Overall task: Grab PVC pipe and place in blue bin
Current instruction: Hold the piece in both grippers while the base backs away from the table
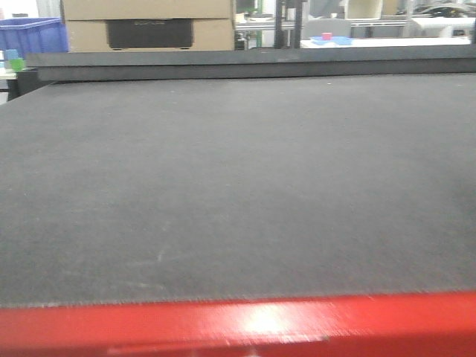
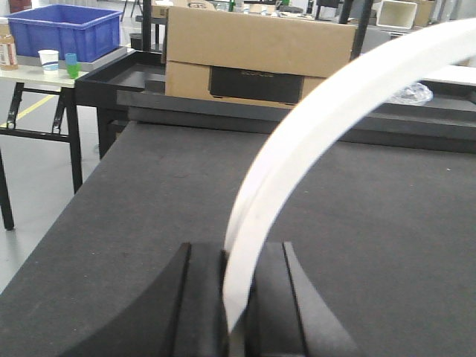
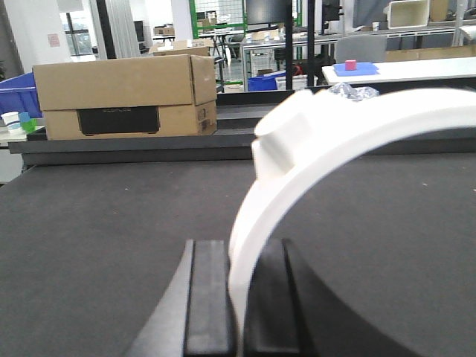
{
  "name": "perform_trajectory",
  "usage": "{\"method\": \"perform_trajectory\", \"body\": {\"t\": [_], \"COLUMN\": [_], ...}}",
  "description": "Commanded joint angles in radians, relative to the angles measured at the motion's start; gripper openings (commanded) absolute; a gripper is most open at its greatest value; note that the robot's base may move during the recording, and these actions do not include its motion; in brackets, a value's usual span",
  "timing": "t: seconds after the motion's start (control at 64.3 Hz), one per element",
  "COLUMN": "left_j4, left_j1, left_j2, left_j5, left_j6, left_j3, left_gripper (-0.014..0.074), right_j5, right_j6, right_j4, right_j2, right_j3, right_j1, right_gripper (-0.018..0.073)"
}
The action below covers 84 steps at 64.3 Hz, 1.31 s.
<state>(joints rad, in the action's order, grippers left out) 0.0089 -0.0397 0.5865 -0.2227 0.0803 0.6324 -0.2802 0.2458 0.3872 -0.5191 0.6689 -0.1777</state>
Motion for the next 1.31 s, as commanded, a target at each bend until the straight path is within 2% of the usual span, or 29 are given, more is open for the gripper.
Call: {"method": "perform_trajectory", "body": {"t": [0.0,1.292], "left_j4": [-0.009,-0.009], "left_j1": [-0.001,-0.001], "left_j2": [-0.005,-0.005], "left_j5": [0.031,0.031], "left_j6": [0.003,0.003], "left_j3": [0.000,0.000], "left_gripper": [-0.0111,-0.0111], "right_j5": [0.023,0.025], "right_j6": [-0.001,-0.001], "right_j4": [-0.009,-0.008], "right_j2": [0.005,0.005], "right_j3": [0.009,0.009], "right_j1": [0.002,0.002], "right_gripper": [-0.0151,-0.0151]}}
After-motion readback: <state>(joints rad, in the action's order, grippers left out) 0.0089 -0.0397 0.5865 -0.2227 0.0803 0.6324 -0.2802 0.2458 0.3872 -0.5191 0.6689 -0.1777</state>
